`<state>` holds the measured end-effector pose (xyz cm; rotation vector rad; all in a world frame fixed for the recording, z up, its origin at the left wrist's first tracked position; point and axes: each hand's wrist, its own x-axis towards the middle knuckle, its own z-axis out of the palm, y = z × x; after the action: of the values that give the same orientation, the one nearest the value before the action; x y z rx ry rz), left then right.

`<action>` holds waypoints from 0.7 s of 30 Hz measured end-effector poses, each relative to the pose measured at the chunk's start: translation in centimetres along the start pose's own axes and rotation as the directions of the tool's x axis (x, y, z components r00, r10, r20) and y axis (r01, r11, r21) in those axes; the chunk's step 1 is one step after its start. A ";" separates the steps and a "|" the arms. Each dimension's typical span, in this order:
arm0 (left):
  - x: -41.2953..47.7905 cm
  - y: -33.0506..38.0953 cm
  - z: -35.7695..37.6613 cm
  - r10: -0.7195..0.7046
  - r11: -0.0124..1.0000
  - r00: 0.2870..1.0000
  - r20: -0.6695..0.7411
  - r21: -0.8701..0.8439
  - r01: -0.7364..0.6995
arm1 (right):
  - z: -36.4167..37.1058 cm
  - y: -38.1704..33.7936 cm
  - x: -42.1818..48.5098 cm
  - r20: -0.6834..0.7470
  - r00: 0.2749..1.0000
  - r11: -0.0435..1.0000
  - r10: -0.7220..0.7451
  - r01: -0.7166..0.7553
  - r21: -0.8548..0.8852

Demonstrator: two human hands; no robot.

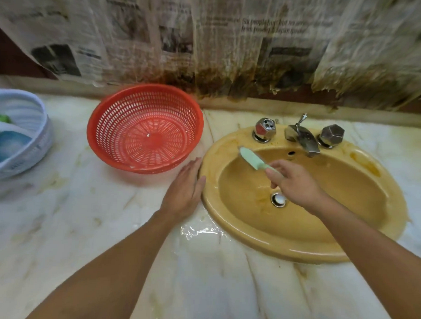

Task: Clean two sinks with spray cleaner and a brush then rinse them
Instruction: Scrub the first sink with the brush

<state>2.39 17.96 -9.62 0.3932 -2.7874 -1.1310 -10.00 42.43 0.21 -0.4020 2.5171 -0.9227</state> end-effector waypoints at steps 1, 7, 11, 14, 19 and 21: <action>0.5 -0.6 -0.2 0.026 0.999 0.999 0.026 0.023 -0.026 | 0.1 -0.5 0.2 -0.018 1.000 0.999 -0.002 0.001 -0.049; 1.0 -1.9 0.0 0.081 0.995 0.996 0.031 0.064 -0.083 | 1.4 -2.8 1.8 0.007 1.000 0.990 0.005 -0.004 -0.138; 1.5 -2.2 0.2 0.101 0.988 0.995 0.018 0.114 -0.103 | 1.4 -3.3 4.7 -0.203 0.977 0.971 0.066 -0.110 -0.213; 1.6 -2.2 0.2 0.088 0.992 0.996 -0.001 0.093 -0.087 | 1.3 -4.6 6.0 -0.039 0.995 0.991 0.089 -0.093 -0.098; 1.6 -2.1 0.1 0.082 0.994 0.996 -0.023 0.074 -0.080 | 2.0 -6.0 7.1 -0.129 0.985 0.984 0.115 -0.131 -0.123; 1.5 -1.9 0.0 0.074 0.996 0.997 -0.031 0.061 -0.072 | 2.4 -6.1 7.2 -0.125 0.990 0.989 0.063 -0.079 -0.126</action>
<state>1.31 16.22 -10.96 0.3097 -2.7873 -1.0184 -14.33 33.73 0.52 -0.3020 2.6932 -0.7796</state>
